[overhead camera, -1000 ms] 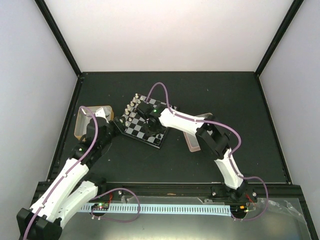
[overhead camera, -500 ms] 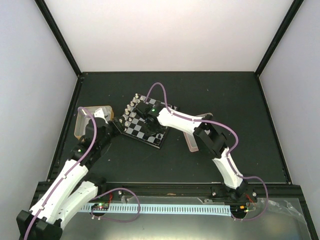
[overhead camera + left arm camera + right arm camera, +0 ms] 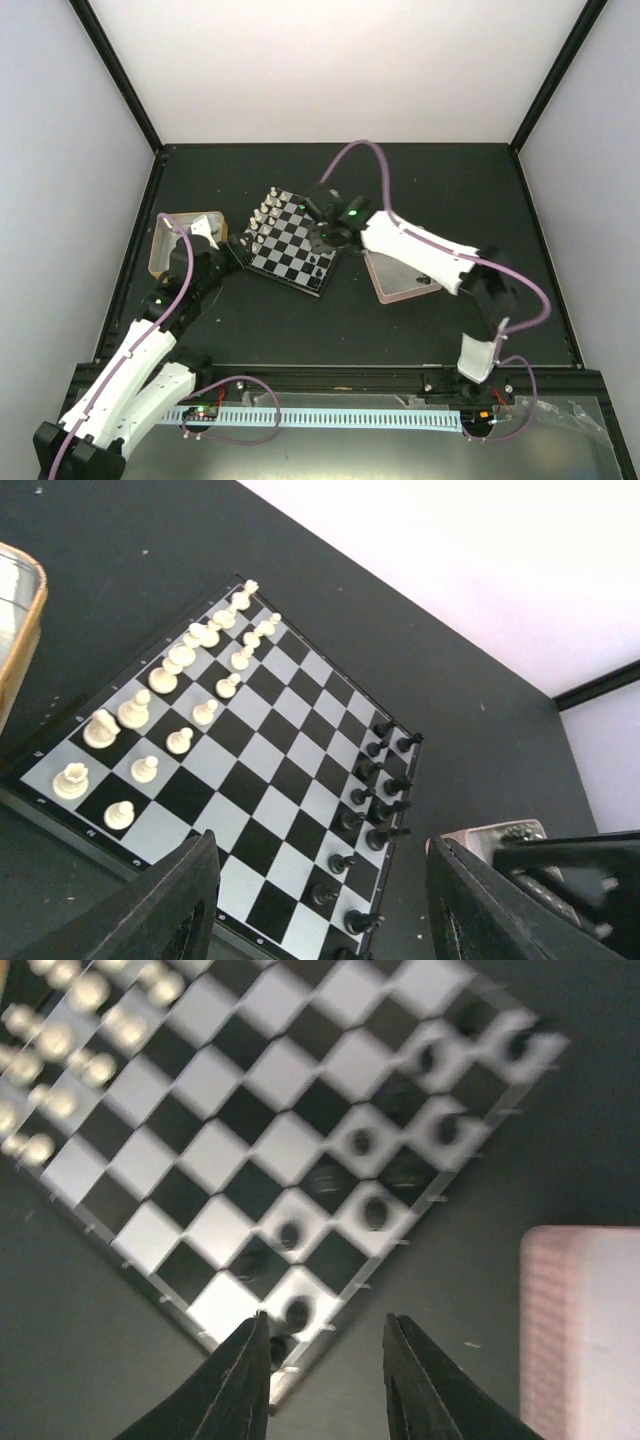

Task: Set up the chess pieces on the board
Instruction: Pick up the chess piece from the storage box.

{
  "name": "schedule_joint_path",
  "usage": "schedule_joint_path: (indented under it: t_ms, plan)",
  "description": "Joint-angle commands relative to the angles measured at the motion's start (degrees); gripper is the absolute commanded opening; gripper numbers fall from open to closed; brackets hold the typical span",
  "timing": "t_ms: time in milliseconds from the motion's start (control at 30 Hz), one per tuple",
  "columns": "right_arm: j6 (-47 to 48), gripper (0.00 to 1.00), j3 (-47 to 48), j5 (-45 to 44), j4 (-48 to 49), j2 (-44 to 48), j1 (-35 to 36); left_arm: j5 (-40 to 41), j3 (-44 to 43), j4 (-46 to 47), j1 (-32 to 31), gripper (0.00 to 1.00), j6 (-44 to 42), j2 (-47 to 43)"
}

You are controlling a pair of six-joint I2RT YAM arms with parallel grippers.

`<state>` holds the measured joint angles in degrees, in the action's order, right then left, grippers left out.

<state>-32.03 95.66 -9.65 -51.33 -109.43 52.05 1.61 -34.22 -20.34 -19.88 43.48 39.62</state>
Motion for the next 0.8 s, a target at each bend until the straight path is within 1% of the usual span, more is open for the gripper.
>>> schedule_joint_path:
  t_ms: [0,167,267,400,500,667,767]
  plan:
    - [-6.92,0.32,-12.26,-10.30,5.58,10.86,-6.41,-4.14,-0.61,2.88,0.39,0.58,-2.28,-0.82]
    - [-12.09,0.33,-27.02,-14.44,11.94,20.08,-15.42,-6.75,-0.58,4.52,0.37,0.59,-2.96,-0.18]
    - [-11.81,0.33,-31.37,-13.97,14.90,21.23,-20.11,-7.52,-0.69,4.94,0.37,0.59,-3.22,0.10]
    - [-10.38,0.32,-32.13,-13.04,16.23,17.29,-25.29,-7.95,-0.84,4.90,0.37,0.59,-3.40,0.51]
    - [-9.92,0.29,-32.04,-12.68,18.17,13.82,-28.14,-7.76,-0.85,4.64,0.37,0.59,-3.56,0.39]
    - [-8.81,0.23,-30.45,-11.78,20.48,9.76,-31.01,-7.08,-0.85,4.52,0.37,0.59,-3.67,0.11]
    - [-8.59,0.23,-28.85,-12.06,20.00,7.48,-32.01,-6.81,-0.94,4.52,0.37,0.59,-3.67,0.03]
